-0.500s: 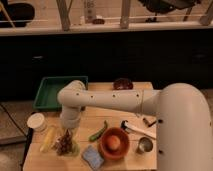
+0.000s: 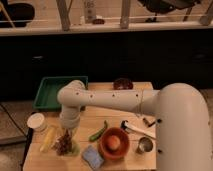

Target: Place grapes in plastic cup

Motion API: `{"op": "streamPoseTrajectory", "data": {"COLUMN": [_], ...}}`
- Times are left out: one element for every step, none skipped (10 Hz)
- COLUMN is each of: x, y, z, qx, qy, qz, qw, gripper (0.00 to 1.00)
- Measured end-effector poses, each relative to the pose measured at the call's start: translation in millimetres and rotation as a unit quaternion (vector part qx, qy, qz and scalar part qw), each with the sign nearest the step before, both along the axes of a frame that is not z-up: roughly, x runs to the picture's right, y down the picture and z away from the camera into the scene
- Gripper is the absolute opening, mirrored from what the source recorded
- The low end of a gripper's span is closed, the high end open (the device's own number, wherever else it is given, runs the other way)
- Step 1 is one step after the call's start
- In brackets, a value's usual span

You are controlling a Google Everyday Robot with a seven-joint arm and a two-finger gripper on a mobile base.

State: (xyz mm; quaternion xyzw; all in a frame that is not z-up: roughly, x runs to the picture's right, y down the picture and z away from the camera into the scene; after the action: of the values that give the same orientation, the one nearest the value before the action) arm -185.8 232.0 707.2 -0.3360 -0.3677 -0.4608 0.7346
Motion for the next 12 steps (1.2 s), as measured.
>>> {"op": "streamPoseTrajectory", "data": {"x": [0.3,0.3,0.3,-0.1,-0.7,-0.7,-1.4,-1.7,-1.2,-0.1,0.4,1.3], "y": [-0.3,-1.2,-2.1,-2.8,-3.0,-3.2,-3.2,-3.1,-2.9,-3.8,-5.6,-6.0], "z": [0.5,0.5,1.0,0.9,0.5,0.4,-0.1,-0.4,-0.5,1.7,2.8,2.7], "qx": [-0.001,-0.002,-0.002,-0.003,-0.004,-0.004,-0.005,-0.006,-0.006,-0.005,-0.005,-0.006], "qy": [0.0,-0.001,-0.001,-0.001,-0.002,-0.003,-0.004,-0.005,-0.005,-0.004,-0.003,-0.002], "qz": [0.0,0.0,0.0,0.0,-0.001,-0.002,-0.003,-0.004,-0.004,-0.003,-0.002,-0.003], "qw": [1.0,1.0,1.0,1.0,1.0,1.0,1.0,1.0,1.0,1.0,1.0,1.0], "gripper": [0.48,0.49,0.55,0.58,0.58,0.58,0.54,0.54,0.54,0.62,0.71,0.77]}}
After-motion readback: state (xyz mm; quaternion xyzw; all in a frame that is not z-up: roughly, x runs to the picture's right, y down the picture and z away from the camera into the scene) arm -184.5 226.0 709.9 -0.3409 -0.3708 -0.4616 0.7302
